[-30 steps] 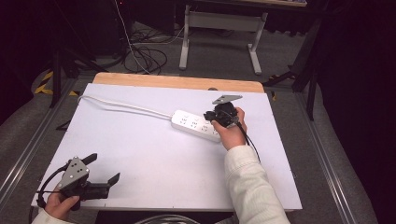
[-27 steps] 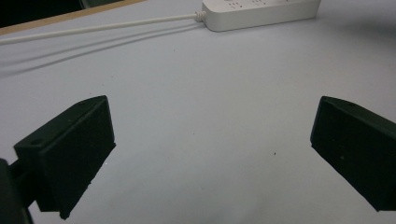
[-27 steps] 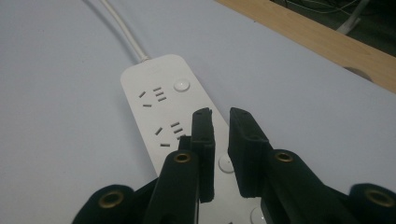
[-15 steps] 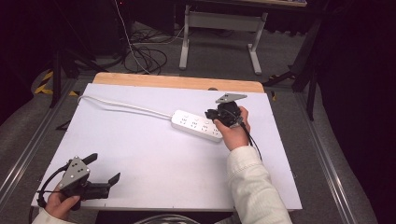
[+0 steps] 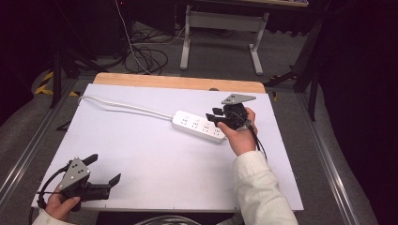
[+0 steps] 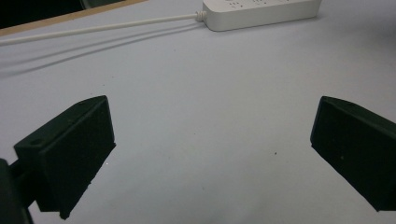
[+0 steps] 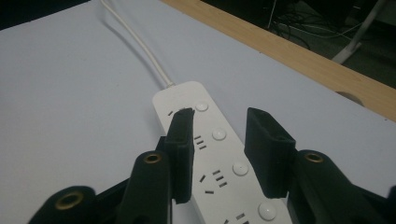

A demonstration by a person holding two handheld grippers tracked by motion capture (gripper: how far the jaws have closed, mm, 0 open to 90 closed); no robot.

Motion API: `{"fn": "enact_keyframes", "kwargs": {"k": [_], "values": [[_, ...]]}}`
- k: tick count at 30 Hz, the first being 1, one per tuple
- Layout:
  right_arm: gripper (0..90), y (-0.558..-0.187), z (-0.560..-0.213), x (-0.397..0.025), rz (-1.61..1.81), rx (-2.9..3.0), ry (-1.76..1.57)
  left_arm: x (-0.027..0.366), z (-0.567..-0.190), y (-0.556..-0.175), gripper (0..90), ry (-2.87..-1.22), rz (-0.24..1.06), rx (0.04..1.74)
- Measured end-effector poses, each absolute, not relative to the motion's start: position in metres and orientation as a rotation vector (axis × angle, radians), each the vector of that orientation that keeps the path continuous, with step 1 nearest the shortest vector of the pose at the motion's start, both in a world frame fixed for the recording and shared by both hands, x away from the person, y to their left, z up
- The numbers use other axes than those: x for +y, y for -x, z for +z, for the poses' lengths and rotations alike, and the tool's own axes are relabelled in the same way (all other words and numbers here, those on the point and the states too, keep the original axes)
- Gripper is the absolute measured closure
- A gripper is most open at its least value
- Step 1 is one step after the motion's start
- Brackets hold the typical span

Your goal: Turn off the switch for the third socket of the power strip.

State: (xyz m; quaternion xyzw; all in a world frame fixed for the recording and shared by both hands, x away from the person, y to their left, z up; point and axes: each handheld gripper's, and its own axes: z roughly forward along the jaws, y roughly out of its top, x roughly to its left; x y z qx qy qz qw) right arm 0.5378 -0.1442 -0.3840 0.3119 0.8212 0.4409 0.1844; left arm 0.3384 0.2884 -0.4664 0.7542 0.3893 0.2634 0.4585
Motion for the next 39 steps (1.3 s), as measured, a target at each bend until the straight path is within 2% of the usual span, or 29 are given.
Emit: {"fn": "enact_keyframes", "kwargs": {"k": [17, 31, 39], "values": [[34.3, -0.489, -0.367, -0.165, 1.348, 2.285, -0.828, 0.288, -0.466, -0.339, 0.2, -1.857, 0.647, 0.956], [23.4, -0.451, -0.375, -0.187, 1.391, 2.287, -0.801, 0.289, -0.466, -0.34, 0.3, -1.855, 0.638, 0.961], [22.4, -0.432, -0.394, -0.201, 1.46, 2.263, -0.788, 0.289, -0.466, -0.339, 0.2, -1.854, 0.641, 0.963]]}}
